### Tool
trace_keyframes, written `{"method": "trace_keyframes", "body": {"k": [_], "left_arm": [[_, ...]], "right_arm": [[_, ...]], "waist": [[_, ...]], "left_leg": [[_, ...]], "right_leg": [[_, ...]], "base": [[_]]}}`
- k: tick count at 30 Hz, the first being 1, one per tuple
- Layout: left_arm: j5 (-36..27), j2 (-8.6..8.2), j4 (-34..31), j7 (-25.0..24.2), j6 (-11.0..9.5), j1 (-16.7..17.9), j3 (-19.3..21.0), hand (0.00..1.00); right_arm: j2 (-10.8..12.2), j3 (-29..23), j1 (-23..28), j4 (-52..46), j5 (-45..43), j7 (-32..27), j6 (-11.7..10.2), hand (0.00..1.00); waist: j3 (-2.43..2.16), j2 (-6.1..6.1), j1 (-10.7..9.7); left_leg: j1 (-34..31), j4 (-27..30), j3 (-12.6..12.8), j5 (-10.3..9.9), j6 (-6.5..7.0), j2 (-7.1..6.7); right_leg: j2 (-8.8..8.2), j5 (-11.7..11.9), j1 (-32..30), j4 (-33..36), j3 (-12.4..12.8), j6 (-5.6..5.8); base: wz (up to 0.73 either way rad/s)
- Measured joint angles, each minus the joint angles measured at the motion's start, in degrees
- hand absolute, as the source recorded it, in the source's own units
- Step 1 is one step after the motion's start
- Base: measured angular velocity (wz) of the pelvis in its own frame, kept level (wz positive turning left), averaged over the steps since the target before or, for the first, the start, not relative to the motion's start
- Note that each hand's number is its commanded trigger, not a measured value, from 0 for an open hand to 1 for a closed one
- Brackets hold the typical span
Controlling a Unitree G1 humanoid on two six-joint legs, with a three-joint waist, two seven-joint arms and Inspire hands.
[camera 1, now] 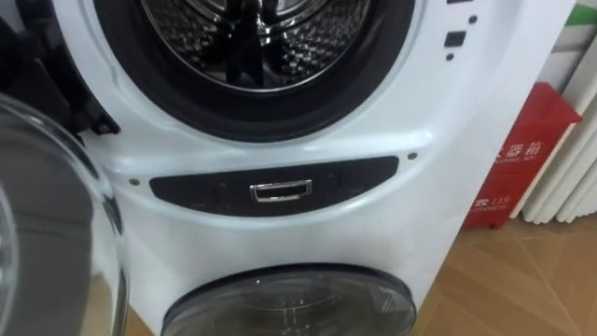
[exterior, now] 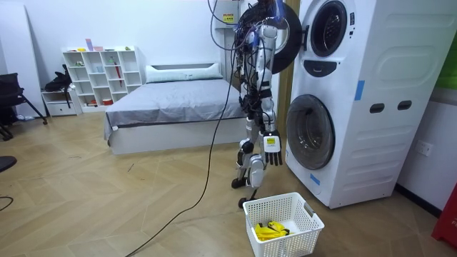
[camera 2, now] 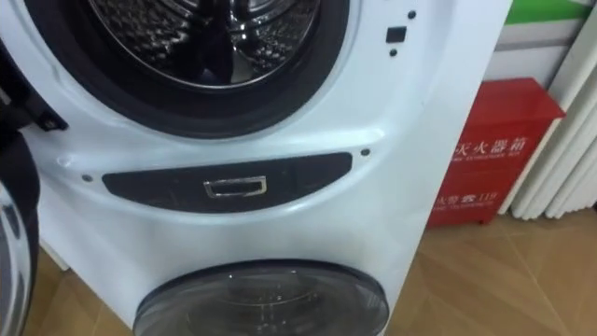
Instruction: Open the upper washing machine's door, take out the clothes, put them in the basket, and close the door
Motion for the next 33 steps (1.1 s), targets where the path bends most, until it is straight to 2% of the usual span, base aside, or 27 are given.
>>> {"method": "trace_keyframes", "body": {"k": [3,8,12,15,19,25,26,28,29,30,31,32,33], "left_arm": [[2.4,-0.11,0.1,0.0,1.2,0.2,1.4,0.00],[6.8,-0.27,0.1,-0.1,2.7,1.7,1.5,0.00],[10.6,-0.73,0.3,-0.3,4.7,3.1,1.6,0.00],[10.8,-0.81,0.3,-0.6,6.0,3.4,1.5,0.00],[10.7,-0.89,0.3,-0.7,6.6,4.1,1.6,0.00],[10.9,-1.24,0.2,-1.0,6.2,4.4,3.8,0.00],[11.4,-1.10,0.2,-1.2,6.2,4.5,3.9,0.00],[12.2,-0.80,-0.3,-2.0,6.2,3.7,3.9,0.00],[12.8,-0.88,-0.9,-2.5,6.1,2.8,4.2,0.00],[13.5,-1.17,-1.4,-3.3,6.0,1.3,5.1,0.00],[13.5,-1.32,-1.5,-3.5,5.8,0.6,5.3,0.00],[13.1,-1.53,-1.4,-4.0,5.7,0.3,5.5,0.00],[12.8,-1.55,-1.3,-4.1,5.7,0.2,5.5,0.00]], "right_arm": [[0.1,0.0,-0.1,0.0,-1.5,-0.2,1.0,0.00],[0.3,0.0,-0.2,0.0,-2.9,-0.3,1.1,0.00],[0.4,0.2,-0.1,0.0,-4.2,-0.3,1.4,0.00],[0.4,1.5,-0.2,0.0,-4.2,-0.3,1.7,0.00],[0.4,2.4,-0.8,0.0,-4.7,-0.2,1.7,0.00],[0.4,2.4,-1.3,0.2,-5.6,0.6,1.7,0.00],[0.4,2.6,-1.5,0.1,-7.3,0.8,1.7,0.00],[0.4,2.8,-2.1,0.0,-10.0,1.0,1.8,0.00],[0.4,2.7,-2.3,0.0,-11.7,0.8,1.7,0.00],[0.2,2.1,-2.6,-0.1,-12.6,0.2,1.4,0.00],[0.0,2.0,-2.7,-0.2,-13.1,-0.3,1.3,0.00],[-0.6,2.0,-2.7,-0.5,-13.5,-1.5,1.1,0.00],[-0.8,1.9,-2.5,-0.9,-13.8,-2.6,1.1,0.00]], "waist": [[-0.02,-0.43,0.1],[-0.01,-0.97,0.2],[0.23,-0.69,0.2],[-0.06,-0.53,0.4],[-0.04,-0.86,1.0],[-0.07,-0.88,2.1],[-0.06,-0.91,2.6],[-0.06,-0.92,3.5],[-0.16,-0.70,3.5],[-0.05,-0.68,3.2],[0.36,-0.15,3.7],[0.78,0.66,3.7],[0.29,1.67,2.9]], "left_leg": [[0.5,0.0,0.0,-0.1,-0.17,0.10],[0.7,0.0,-0.2,-0.3,-0.39,0.18],[1.2,0.5,-0.9,-2.0,-0.64,0.74],[1.2,0.5,-1.7,-2.5,-0.47,0.77],[1.1,1.4,-2.0,-3.0,-0.44,0.81],[-0.9,6.3,-3.0,-4.4,-0.99,1.88],[-2.2,8.7,-3.4,-4.7,-1.30,2.46],[-5.7,12.9,-6.2,-4.9,-1.64,3.44],[-8.1,15.2,-7.6,-5.0,-1.82,4.27],[-10.1,18.3,-8.2,-5.6,-1.95,5.45],[-11.3,22.3,-7.9,-6.6,-1.60,6.28],[-12.3,32.6,-7.4,-8.1,-0.79,7.60],[-11.1,39.6,-7.5,-8.1,-0.75,7.92]], "right_leg": [[0.11,-0.1,0.8,-0.1,-0.1,-0.10],[0.17,-0.2,1.0,-0.1,-0.1,-0.10],[0.44,-0.7,1.8,-0.2,-0.4,0.06],[0.79,-0.9,2.0,0.0,-1.0,0.15],[0.79,-0.9,2.4,0.0,-1.2,0.24],[1.43,-1.5,2.8,0.5,-1.7,-0.33],[1.86,-1.7,2.4,1.1,-1.6,-0.81],[2.86,-1.2,1.2,1.2,-1.7,-1.87],[3.65,-0.7,-0.1,1.2,-2.7,-2.73],[3.97,-0.4,-0.8,1.2,-4.6,-3.73],[4.42,-0.7,-1.2,1.4,-5.3,-4.47],[5.66,-1.3,-1.1,2.5,-5.8,-5.51],[6.80,-1.8,-1.1,3.4,-6.3,-6.30]], "base": [[0.01],[0.00],[0.07],[0.13],[0.01],[0.03],[-0.08],[-0.03],[0.16],[0.12],[-0.05],[-0.20],[-0.11]]}}
